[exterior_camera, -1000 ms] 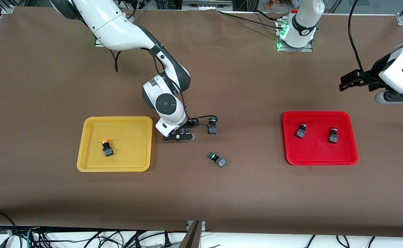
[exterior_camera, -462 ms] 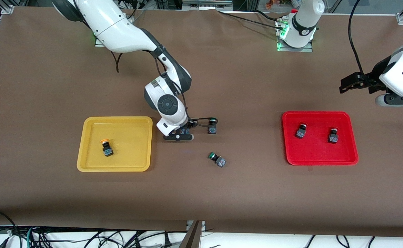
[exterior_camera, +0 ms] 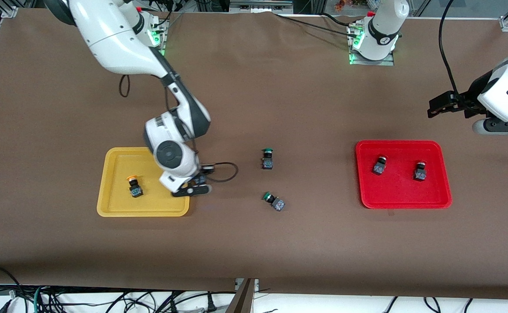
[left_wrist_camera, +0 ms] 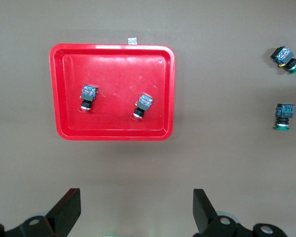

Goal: Place red and yellow buttons in trays
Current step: 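Carry the yellow button into the yellow tray and open the right gripper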

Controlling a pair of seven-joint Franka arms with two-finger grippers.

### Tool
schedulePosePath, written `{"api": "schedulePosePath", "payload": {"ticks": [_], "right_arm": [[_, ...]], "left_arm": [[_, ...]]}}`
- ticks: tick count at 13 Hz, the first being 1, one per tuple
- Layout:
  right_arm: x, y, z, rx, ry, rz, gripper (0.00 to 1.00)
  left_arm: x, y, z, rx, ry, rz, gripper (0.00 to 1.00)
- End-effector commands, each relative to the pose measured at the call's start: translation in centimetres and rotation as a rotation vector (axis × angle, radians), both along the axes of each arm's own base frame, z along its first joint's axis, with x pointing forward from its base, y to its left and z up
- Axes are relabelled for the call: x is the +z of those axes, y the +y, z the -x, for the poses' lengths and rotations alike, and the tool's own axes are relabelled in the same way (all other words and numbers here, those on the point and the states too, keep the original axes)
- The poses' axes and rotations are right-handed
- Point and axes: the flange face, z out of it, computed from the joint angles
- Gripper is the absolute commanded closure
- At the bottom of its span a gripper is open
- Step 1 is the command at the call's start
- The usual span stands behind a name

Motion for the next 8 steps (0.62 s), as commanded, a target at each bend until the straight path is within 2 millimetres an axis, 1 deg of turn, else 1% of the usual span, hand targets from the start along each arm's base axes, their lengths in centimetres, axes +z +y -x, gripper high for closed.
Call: {"api": "schedulePosePath", "payload": {"ticks": [1, 3, 4, 7, 8], "right_arm": [[0.8, -3.4, -0.2, 0.08, 0.027, 0.059, 0.72], [0.5, -6.3, -0.4, 0.108, 0.044, 0.08, 0.72], [0.7, -6.6, -0.2, 0.11, 0.049, 0.08, 0.72], [3.0, -8.3, -0.6, 0.12, 0.073, 0.085, 0.72], [3.4, -9.1, -1.0, 0.132, 0.069, 0.079, 0.72]], "left_arm": [[0.5, -0.3, -0.4, 0.004, -0.001, 0.022, 0.0], [0.5, -0.3, -0.4, 0.003, 0.001, 0.022, 0.0], [0.5, -0.3, -0.4, 0.004, 0.0, 0.023, 0.0], [0.5, -0.3, -0.4, 0.003, 0.001, 0.023, 0.0], [0.5, -0.4, -0.4, 0.002, 0.001, 0.022, 0.0]]}}
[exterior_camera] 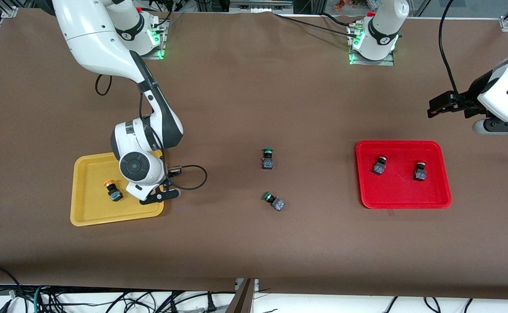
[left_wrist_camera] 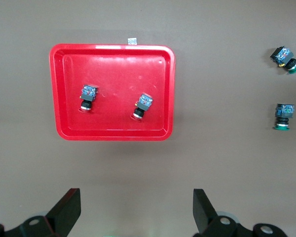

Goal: Place red and yellow buttons in trays
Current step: 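Carry the yellow button into the yellow tray and open the right gripper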

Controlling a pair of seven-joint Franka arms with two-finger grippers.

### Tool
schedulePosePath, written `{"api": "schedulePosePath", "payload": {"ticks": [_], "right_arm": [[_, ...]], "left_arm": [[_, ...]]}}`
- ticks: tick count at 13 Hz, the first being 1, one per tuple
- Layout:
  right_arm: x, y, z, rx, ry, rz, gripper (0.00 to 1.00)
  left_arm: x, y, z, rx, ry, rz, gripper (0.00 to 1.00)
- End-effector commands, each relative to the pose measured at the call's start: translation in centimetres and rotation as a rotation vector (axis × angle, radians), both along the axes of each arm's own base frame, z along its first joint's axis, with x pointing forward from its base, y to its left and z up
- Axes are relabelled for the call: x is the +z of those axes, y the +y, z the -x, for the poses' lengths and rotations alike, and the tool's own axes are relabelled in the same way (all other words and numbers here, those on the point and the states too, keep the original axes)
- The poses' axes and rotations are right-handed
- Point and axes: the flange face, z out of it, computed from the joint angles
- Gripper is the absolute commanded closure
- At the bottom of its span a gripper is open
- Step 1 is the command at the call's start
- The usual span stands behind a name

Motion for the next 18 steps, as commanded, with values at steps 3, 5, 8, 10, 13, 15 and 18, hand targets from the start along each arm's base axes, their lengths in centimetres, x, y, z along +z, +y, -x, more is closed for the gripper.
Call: {"api": "schedulePosePath", "payload": {"ticks": [3, 5, 8, 10, 13, 15, 18], "right_arm": [[2.9, -4.5, -1.2, 0.083, -0.005, -0.018, 0.72], [1.8, -7.5, -1.9, 0.08, -0.003, -0.021, 0.71], [-0.1, -8.6, -2.0, 0.056, 0.006, -0.029, 0.17], [-0.4, -8.9, -2.1, 0.026, 0.007, -0.045, 0.02], [0.7, -7.8, -2.3, -0.015, 0.005, -0.101, 0.02], [2.4, -6.5, -2.7, -0.021, -0.025, -0.114, 0.02], [2.5, -5.8, -2.5, -0.021, -0.027, -0.112, 0.02]], "left_arm": [[0.5, -0.4, -0.4, 0.002, 0.0, 0.022, 0.0], [0.4, -0.4, -0.4, 0.002, 0.003, 0.022, 0.0], [0.4, -0.4, -0.4, 0.002, 0.001, 0.023, 0.0], [0.4, -0.6, -0.4, -0.001, 0.001, 0.024, 0.0], [0.4, -0.6, -0.4, -0.001, 0.001, 0.022, 0.0], [0.4, -0.4, -0.4, 0.002, 0.001, 0.023, 0.0], [0.4, -0.5, -0.4, 0.001, 0.003, 0.022, 0.0]]}}
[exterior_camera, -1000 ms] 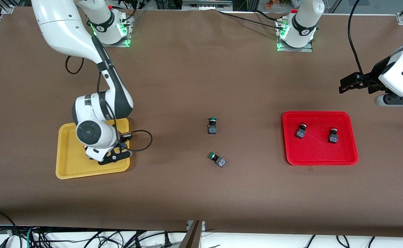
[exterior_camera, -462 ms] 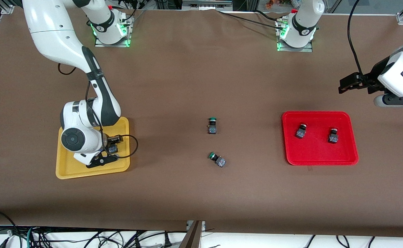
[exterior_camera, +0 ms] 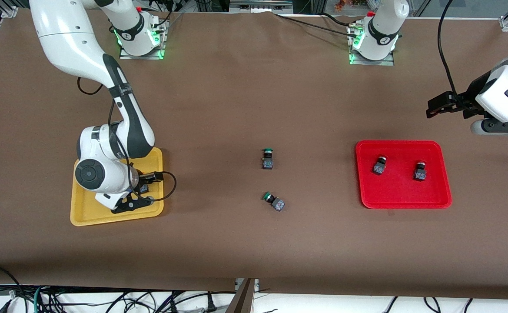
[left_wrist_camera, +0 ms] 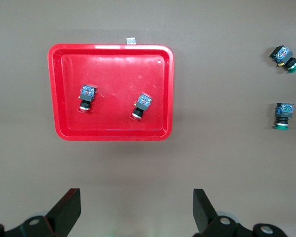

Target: Place red and yellow buttons in trays

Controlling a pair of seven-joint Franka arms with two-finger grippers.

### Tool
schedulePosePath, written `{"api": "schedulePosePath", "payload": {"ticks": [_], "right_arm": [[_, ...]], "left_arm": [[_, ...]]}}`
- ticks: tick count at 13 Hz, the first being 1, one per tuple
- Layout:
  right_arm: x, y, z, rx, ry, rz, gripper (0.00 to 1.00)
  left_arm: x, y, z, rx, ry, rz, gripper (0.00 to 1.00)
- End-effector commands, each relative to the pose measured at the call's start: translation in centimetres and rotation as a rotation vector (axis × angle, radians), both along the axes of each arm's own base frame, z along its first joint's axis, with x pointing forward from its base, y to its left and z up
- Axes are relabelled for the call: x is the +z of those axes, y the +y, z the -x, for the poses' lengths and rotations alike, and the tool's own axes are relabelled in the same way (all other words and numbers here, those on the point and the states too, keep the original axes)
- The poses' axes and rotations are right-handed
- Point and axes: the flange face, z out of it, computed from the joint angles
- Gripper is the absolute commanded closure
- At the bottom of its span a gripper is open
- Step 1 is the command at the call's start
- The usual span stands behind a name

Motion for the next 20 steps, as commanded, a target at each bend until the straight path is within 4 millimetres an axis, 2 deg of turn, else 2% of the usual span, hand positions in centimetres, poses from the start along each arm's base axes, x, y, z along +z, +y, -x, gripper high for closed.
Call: {"api": "schedulePosePath", "payload": {"ticks": [1, 5, 6, 7, 9, 13, 14, 15, 18, 20], "right_arm": [[0.6, 0.3, 0.2, -0.018, 0.002, -0.009, 0.02], [0.7, 0.3, 0.2, -0.015, -0.001, -0.006, 0.02], [1.5, 0.4, 0.1, -0.014, -0.012, -0.009, 0.02], [3.2, 1.1, 0.5, -0.016, -0.018, -0.014, 0.02], [9.5, 1.6, 2.0, -0.071, 0.014, 0.001, 0.01], [21.9, 0.6, 5.5, -0.069, -0.051, -0.031, 0.01], [24.2, 0.0, 6.6, -0.073, -0.056, -0.036, 0.01], [25.9, -0.5, 7.9, -0.068, -0.052, -0.039, 0.01], [29.4, -1.6, 10.9, -0.059, -0.066, -0.044, 0.01], [31.0, -2.9, 11.1, -0.043, -0.06, 0.019, 0.01]], "left_arm": [[0.5, -0.3, -0.3, 0.003, 0.001, 0.021, 0.0], [0.5, -0.3, -0.3, 0.003, 0.001, 0.021, 0.0], [0.5, -0.3, -0.3, 0.005, 0.001, 0.02, 0.0], [0.5, -0.3, -0.3, 0.003, 0.001, 0.02, 0.0], [0.5, -0.3, -0.3, 0.005, 0.001, 0.02, 0.0], [0.6, -0.3, -0.3, 0.005, -0.001, 0.017, 0.0], [0.5, -0.3, -0.3, 0.003, 0.0, 0.015, 0.0], [0.6, -0.3, -0.3, 0.003, -0.001, 0.017, 0.0], [0.6, -0.3, -0.3, 0.003, -0.001, 0.015, 0.0], [0.5, -0.3, -0.3, 0.005, 0.0, 0.017, 0.0]]}}
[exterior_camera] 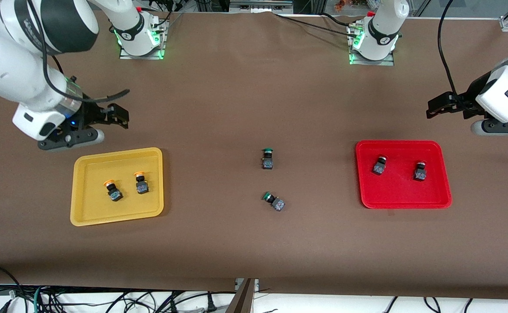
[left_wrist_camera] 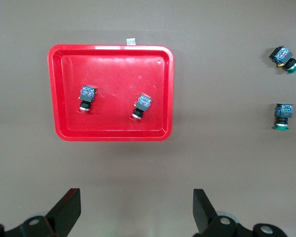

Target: Place red and yellow buttons in trays

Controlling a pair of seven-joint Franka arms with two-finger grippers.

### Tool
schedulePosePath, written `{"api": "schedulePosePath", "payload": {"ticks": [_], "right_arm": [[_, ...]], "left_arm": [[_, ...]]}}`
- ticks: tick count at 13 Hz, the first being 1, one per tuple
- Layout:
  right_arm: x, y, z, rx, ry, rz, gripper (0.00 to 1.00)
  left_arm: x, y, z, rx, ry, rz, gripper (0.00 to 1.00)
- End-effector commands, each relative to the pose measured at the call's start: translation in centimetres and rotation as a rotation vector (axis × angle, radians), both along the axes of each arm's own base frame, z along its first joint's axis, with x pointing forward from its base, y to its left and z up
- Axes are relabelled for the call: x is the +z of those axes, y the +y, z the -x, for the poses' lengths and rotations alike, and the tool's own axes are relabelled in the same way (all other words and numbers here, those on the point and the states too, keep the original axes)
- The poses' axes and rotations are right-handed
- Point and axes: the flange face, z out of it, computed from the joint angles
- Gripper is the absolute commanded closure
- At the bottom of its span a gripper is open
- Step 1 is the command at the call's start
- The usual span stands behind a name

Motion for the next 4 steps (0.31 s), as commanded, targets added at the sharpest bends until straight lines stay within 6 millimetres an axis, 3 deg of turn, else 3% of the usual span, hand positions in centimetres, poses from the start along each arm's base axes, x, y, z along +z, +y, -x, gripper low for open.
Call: {"api": "schedulePosePath", "payload": {"ticks": [1, 4], "right_arm": [[2.29, -1.94, 0.38, 0.013, -0.002, 0.041, 0.01], [3.07, -1.9, -0.33, 0.025, 0.004, 0.042, 0.01]], "left_arm": [[0.55, -0.25, -0.22, 0.005, 0.0, 0.015, 0.0], [0.55, -0.26, -0.22, 0.005, 0.0, 0.016, 0.0]]}}
